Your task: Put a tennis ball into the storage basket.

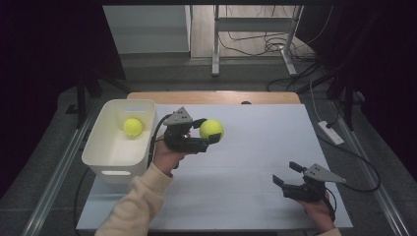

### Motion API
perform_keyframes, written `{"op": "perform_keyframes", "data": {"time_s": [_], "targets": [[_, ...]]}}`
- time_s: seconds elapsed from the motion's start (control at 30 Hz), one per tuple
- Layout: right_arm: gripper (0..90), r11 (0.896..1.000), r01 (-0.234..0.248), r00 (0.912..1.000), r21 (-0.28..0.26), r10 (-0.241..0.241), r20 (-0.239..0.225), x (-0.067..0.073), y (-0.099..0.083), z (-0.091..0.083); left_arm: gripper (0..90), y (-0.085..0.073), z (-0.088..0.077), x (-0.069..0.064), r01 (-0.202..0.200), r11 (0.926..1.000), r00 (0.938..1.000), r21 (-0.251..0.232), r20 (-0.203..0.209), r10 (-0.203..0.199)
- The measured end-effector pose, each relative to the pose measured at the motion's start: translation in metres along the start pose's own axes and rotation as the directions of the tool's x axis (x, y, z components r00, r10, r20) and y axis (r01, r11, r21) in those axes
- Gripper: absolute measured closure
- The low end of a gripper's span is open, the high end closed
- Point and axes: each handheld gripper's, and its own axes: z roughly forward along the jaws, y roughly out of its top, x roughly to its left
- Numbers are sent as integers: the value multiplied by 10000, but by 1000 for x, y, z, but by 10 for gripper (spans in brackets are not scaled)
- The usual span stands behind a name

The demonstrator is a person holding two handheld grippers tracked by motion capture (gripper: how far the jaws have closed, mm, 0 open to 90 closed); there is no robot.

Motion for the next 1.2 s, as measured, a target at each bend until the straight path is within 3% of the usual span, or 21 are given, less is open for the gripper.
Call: {"op": "perform_keyframes", "data": {"time_s": [0.7,1.2], "targets": [[146,10000,22,10000,1,-22,-1,0,0,0,273,5,-18,10,50,9999,9987,-148,-497,-57],[146,10000,21,10000,-14,-21,-3,0,1,-1,272,6,-36,20,199,9992,9943,-335,-1038,-233]]}}
